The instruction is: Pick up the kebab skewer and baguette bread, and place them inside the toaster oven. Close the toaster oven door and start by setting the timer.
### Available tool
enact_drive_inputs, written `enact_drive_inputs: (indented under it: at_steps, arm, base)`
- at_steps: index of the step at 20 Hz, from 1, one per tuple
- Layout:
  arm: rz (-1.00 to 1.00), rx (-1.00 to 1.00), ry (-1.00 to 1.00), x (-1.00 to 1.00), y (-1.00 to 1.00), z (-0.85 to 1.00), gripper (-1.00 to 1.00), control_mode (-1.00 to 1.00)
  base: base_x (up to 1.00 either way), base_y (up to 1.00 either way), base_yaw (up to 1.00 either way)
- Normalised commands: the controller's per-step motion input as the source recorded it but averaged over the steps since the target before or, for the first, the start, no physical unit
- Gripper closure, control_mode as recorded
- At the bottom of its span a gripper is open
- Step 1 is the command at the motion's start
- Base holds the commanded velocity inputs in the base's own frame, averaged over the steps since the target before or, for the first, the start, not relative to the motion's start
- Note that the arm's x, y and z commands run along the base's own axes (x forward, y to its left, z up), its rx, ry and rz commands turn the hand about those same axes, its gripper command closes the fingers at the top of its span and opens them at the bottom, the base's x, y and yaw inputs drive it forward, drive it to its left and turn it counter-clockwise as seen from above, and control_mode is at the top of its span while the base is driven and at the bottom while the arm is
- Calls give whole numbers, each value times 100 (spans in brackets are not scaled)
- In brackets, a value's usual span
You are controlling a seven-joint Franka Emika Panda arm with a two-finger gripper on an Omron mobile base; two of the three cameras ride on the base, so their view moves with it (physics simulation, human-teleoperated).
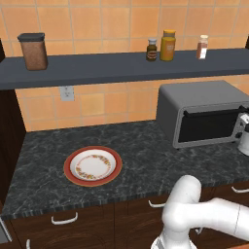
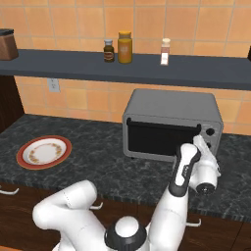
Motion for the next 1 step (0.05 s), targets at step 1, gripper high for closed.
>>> enact_drive_inputs:
  at_steps: [1]
  arm:
    - [0, 37, 0, -4, 0, 8, 100, -100]
  base:
    - [0, 0, 0]
